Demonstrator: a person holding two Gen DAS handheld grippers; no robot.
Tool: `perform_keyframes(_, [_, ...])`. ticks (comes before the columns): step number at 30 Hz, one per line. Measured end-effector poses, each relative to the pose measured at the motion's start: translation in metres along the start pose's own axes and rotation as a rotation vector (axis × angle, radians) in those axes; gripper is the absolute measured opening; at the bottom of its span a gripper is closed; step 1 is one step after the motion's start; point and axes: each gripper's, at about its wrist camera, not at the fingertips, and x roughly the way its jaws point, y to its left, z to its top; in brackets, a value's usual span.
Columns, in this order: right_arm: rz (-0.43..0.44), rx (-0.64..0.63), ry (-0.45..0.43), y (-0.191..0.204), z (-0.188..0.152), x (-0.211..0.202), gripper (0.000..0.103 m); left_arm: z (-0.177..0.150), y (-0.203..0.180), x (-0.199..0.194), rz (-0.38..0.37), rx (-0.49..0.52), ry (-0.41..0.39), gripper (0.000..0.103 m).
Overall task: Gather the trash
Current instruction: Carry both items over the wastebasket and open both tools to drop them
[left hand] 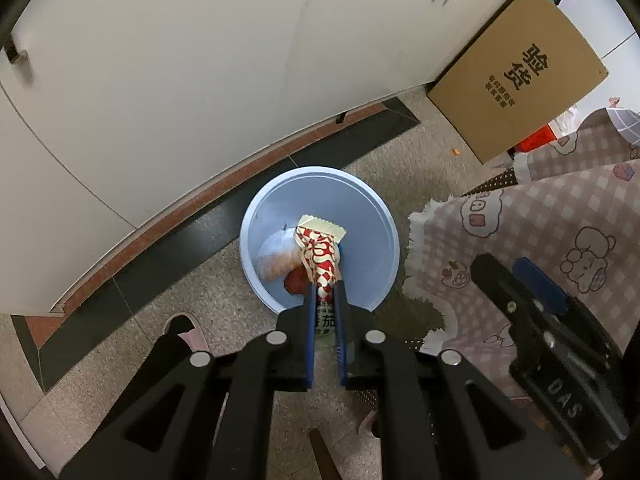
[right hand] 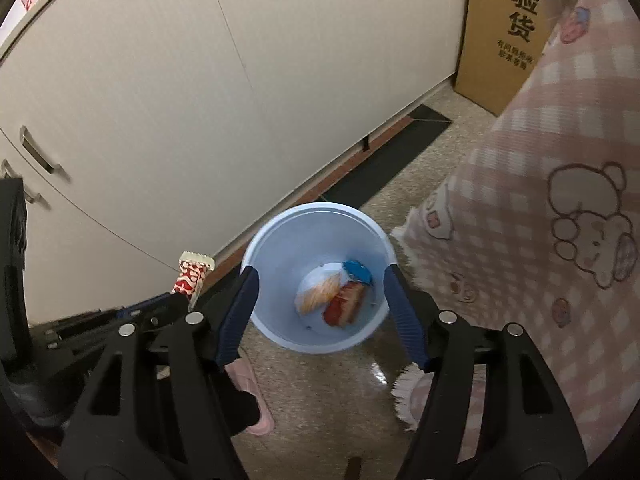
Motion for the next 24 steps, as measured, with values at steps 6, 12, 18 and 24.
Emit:
perform_keyframes(6, [-0.007,0.02,-0.009,-0.013,-0.008,-0.01,0.065,0.007,-0.016,0.004,0.004,0.033,0.003,0.008])
perform_keyframes(12, [-0.003,0.045,-0.026,-0.023,-0.006,-0.023,0.065,0.019,-0.038,0.0,0.001,0.074,-0.017,0.009])
perform_keyframes(18, [0.008,0.063,-0.03,-0.025,-0.004,-0.033,0.065,0.03,-0.051,-0.012,-0.018,0.073,-0.068,0.031])
perform_keyframes(24, [0.01,0.065,-0.035,-0.025,-0.002,-0.042,0.065,0.026,-0.041,-0.024,0.001,0.032,-0.107,0.069])
